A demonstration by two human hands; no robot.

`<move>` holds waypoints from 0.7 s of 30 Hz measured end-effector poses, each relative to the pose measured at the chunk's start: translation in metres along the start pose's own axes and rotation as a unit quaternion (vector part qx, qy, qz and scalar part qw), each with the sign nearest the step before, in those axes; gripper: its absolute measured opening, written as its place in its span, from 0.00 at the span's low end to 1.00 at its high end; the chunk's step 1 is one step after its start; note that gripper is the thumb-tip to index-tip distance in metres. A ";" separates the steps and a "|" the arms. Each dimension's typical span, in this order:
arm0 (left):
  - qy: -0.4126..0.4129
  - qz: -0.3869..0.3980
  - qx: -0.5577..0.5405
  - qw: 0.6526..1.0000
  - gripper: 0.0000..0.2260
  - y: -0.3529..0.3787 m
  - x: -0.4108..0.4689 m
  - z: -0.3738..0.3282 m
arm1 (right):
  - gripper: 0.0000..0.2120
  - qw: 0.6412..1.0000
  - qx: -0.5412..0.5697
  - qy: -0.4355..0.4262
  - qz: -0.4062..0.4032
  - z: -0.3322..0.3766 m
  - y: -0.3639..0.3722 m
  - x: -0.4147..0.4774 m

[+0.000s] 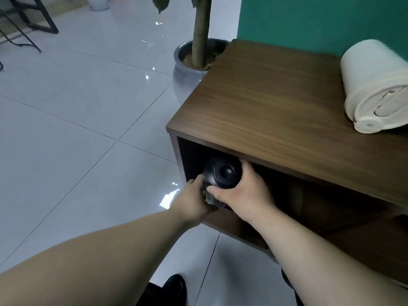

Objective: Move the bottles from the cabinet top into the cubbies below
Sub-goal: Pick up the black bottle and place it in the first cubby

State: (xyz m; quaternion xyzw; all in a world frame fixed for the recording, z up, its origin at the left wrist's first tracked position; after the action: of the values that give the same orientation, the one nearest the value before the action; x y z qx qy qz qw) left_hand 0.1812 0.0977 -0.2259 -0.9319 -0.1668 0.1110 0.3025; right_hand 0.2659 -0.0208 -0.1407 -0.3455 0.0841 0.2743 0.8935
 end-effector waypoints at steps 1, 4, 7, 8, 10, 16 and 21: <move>-0.003 -0.010 -0.001 1.000 0.24 -0.001 0.001 0.002 | 0.32 1.000 0.002 0.001 0.000 0.001 0.003 0.002; -0.014 -0.021 -0.018 1.000 0.27 0.002 0.006 0.015 | 0.26 1.000 0.008 0.006 0.003 -0.001 0.008 0.009; -0.025 -0.029 -0.039 0.998 0.26 0.004 0.010 0.024 | 0.22 1.000 0.023 0.020 0.007 -0.005 0.007 0.014; -0.027 -0.035 -0.037 0.998 0.26 0.003 0.011 0.022 | 0.22 0.999 0.028 0.018 0.003 -0.004 0.007 0.014; -0.042 -0.044 -0.039 0.997 0.23 0.003 0.011 0.023 | 0.26 1.000 0.025 0.011 -0.012 -0.003 0.007 0.013; -0.100 -0.054 -0.072 0.991 0.21 0.028 0.018 0.056 | 0.41 0.999 0.028 0.017 -0.013 -0.013 0.017 0.013; -0.123 -0.067 -0.053 0.989 0.17 0.024 0.010 0.049 | 0.46 1.000 -0.011 0.024 -0.016 -0.019 0.021 0.015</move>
State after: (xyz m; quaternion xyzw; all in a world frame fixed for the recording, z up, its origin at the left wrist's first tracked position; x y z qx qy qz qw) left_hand 0.1816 0.1091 -0.2803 -0.9126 -0.2703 0.1956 0.2364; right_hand 0.2673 -0.0141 -0.1725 -0.3632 0.0971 0.2525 0.8916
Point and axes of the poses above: each hand's wrist, its own x-axis towards the middle knuckle, its own y-axis out of the palm, z = x × y, the point moved 10 cm from there along x, towards the middle knuckle, and after that the axes turned 11 degrees about y, right-handed, at the moved point
